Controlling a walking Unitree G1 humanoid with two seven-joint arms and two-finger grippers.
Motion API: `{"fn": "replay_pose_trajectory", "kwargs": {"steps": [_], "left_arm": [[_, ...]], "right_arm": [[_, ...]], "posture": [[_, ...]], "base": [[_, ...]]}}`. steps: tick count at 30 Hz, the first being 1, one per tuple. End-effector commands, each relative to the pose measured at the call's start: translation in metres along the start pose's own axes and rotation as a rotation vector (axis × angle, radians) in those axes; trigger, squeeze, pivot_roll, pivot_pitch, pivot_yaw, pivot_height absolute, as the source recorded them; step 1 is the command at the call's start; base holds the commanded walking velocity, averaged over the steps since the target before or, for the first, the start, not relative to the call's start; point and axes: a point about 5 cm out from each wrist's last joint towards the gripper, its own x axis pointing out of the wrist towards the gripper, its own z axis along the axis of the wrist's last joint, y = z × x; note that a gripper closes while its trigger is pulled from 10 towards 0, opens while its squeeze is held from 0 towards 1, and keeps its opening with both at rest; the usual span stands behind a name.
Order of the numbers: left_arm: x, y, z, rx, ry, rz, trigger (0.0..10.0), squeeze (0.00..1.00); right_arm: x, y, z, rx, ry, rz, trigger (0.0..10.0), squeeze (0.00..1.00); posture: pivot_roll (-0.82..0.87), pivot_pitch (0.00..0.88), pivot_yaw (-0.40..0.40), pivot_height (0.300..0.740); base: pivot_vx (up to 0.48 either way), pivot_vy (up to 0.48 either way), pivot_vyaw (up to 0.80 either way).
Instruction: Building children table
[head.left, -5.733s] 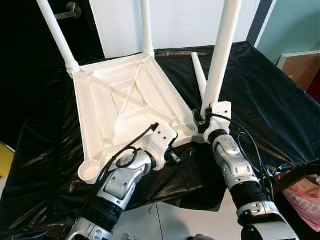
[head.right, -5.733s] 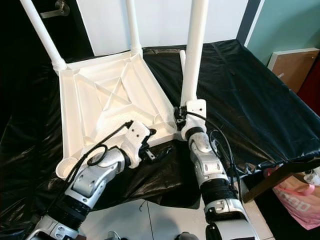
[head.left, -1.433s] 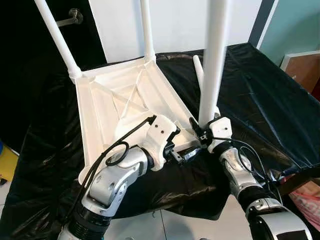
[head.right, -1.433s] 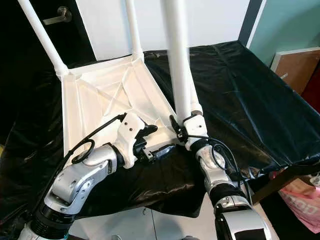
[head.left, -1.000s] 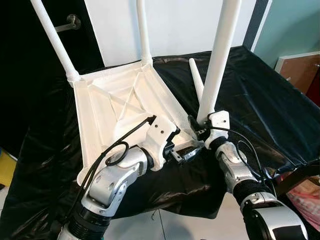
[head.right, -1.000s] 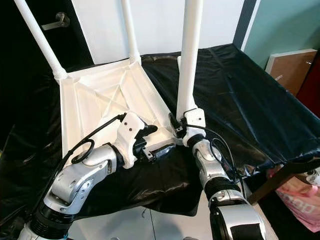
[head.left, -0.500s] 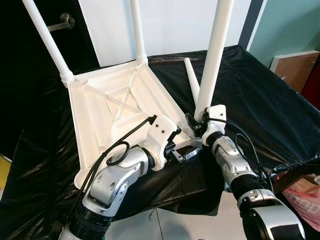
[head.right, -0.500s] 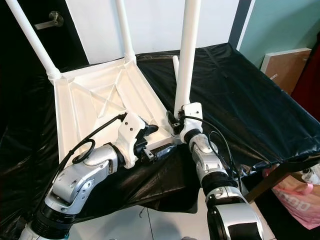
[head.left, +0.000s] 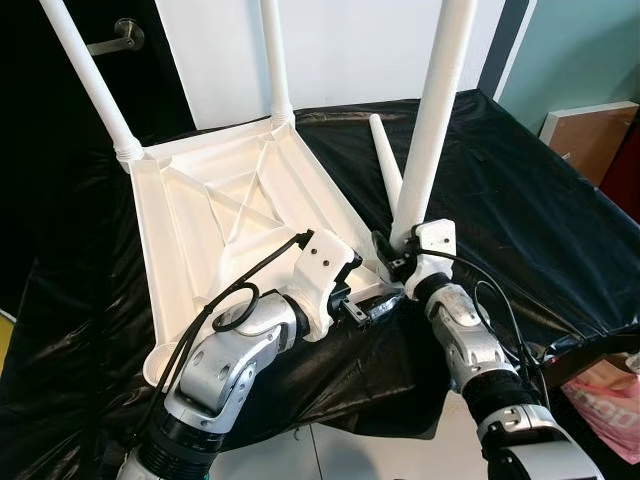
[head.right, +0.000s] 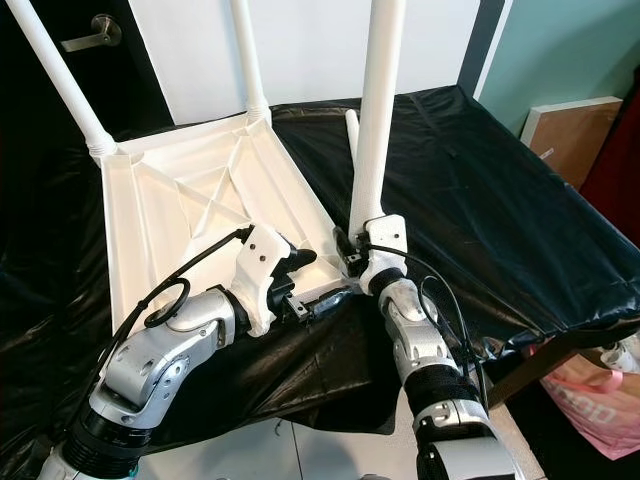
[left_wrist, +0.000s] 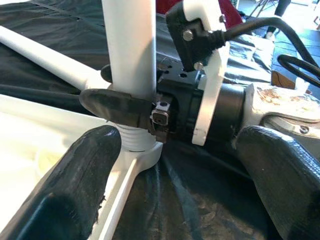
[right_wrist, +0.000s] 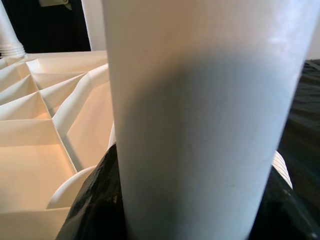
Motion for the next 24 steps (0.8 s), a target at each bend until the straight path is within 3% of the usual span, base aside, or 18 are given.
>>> {"fn": "replay_pose_trajectory", "kwargs": {"steps": [1,7,14,19,24], "left_arm": [[-0.001,0.001,0.002,0.008,-0.008,0.013,10.0,0.00],[-0.002,0.001,0.002,0.009,-0.010,0.013,10.0,0.00],[-0.002,0.001,0.002,0.010,-0.011,0.013,10.0,0.00],[0.000,0.000,0.003,0.015,-0.016,0.005,10.0,0.00],[0.001,0.000,0.005,0.018,-0.021,0.003,10.0,0.00]], "right_arm": [[-0.027,0.011,-0.052,0.020,0.241,0.026,10.0,0.00],[-0.036,0.022,-0.049,0.031,0.206,0.074,10.0,0.00],[-0.038,0.028,-0.047,0.113,0.210,0.026,10.0,0.00],[-0.028,0.015,-0.042,0.159,0.193,-0.218,10.0,0.00],[-0.031,0.014,-0.032,0.127,0.047,-0.266,10.0,0.00]], "posture": [[-0.07,0.085,0.019,0.740],[-0.07,0.082,0.016,0.740],[-0.07,0.076,0.013,0.740],[-0.07,0.064,0.011,0.740],[-0.06,0.060,0.009,0.740]], "base": [[0.000,0.000,0.00],[0.000,0.000,0.00],[0.000,0.000,0.00],[0.000,0.000,0.00],[0.000,0.000,0.00]]}}
